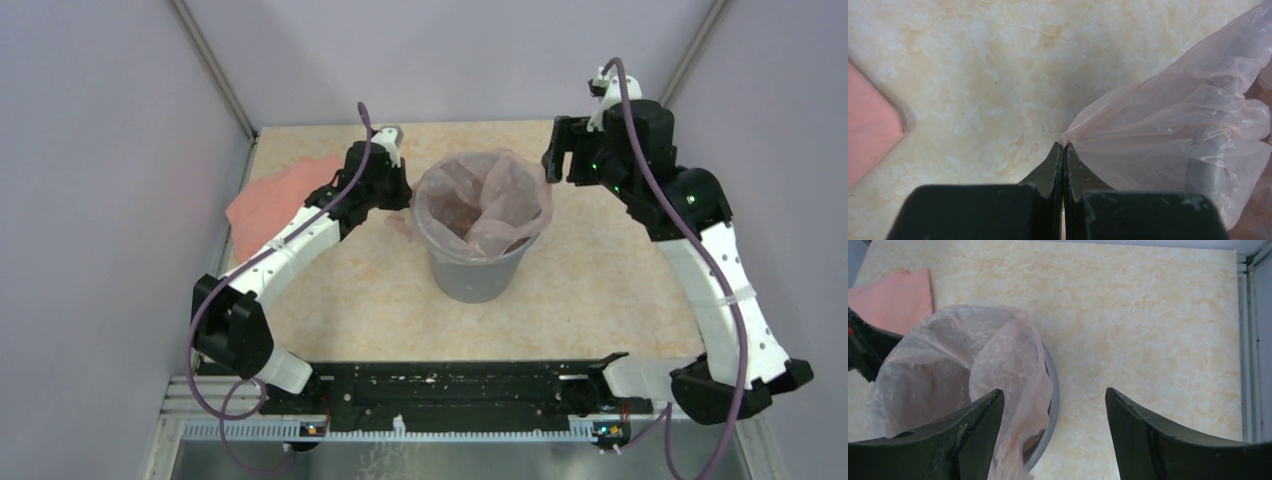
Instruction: Put the trash bags into the trash bin
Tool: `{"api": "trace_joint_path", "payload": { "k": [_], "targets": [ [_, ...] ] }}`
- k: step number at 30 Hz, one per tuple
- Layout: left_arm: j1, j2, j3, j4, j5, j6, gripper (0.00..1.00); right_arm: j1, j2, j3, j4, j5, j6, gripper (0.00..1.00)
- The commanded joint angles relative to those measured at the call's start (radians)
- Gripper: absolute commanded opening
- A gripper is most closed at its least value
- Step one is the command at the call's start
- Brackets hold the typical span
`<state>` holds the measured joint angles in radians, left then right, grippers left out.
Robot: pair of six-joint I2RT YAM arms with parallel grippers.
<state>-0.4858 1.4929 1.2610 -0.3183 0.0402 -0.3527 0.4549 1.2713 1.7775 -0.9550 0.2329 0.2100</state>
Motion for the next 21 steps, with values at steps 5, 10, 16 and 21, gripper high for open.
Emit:
{"api": "trace_joint_path", "payload": {
  "k": [5,10,16,21],
  "targets": [
    [0.003,-0.039,-0.010,0.019,0.017,0.014,0.00,-0.010,-0.100,-0.132,-0.030,-0.110,0.044,0.71],
    [0.003,-0.043,-0.013,0.018,0.019,0.014,0.00,-0.010,-0.109,-0.164,-0.013,-0.121,0.055,0.71],
    [0.003,-0.043,-0.011,0.017,0.017,0.018,0.00,-0.009,-0.119,-0.157,-0.011,-0.172,0.060,0.71],
    [0.003,-0.037,-0.010,0.019,0.022,0.018,0.00,0.063,-0.117,-0.160,-0.012,-0.126,0.061,0.73]
  ]
}}
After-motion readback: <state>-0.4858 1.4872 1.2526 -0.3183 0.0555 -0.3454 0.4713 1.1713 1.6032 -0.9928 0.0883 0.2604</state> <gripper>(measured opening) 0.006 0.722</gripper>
